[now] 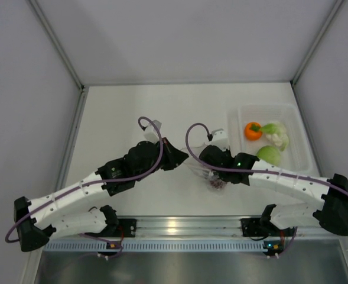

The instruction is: Open the zip-top bag and remove the fake food

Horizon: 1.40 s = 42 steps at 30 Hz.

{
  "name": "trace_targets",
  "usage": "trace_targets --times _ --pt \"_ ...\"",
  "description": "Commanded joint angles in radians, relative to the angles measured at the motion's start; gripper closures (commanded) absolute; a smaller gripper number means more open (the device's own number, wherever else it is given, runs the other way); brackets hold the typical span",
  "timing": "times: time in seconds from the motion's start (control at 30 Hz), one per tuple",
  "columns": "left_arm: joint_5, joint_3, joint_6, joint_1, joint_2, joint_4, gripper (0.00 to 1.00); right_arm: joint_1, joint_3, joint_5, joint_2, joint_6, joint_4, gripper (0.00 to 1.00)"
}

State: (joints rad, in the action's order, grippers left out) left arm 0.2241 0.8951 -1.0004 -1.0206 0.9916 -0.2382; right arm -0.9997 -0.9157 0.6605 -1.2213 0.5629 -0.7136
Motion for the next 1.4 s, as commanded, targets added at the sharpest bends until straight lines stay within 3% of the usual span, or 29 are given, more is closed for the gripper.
trace_targets --times 0.0,0.2,0.47,0.63,0.8,1.07,1.2,1.37 --pt "0.018 -0.002 0.0 0.011 -0.004 -0.019 1.0 -0.011 0.053 -0.077 0.0 0.054 -0.023 0.89" --pt "0.011 -0.002 0.008 0.011 0.002 -0.018 1.0 -0.013 0.115 -0.128 0.0 0.063 0.043 0.65" --pt "-0.026 0.008 0.006 0.01 0.05 -0.018 1.0 -0.011 0.121 -0.122 -0.092 0.063 0.04 0.6" --pt "-0.028 0.01 0.014 0.011 0.056 -0.018 1.0 -0.01 0.118 -0.082 -0.147 0.065 -0.009 0.42" --pt "-0.029 0.016 0.017 0.011 0.064 -0.019 1.0 -0.002 0.153 -0.186 -0.173 0.028 0.066 0.37" --pt "-0.042 0.027 0.029 0.011 0.087 -0.019 1.0 0.021 0.152 -0.228 -0.331 0.006 0.14 0.41" --pt "-0.037 0.025 0.037 0.011 0.088 -0.018 1.0 0.019 0.144 -0.21 -0.31 0.017 0.141 0.65" --pt "-0.029 0.022 0.034 0.011 0.088 -0.018 1.0 0.007 0.127 -0.161 -0.175 0.031 0.134 0.82"
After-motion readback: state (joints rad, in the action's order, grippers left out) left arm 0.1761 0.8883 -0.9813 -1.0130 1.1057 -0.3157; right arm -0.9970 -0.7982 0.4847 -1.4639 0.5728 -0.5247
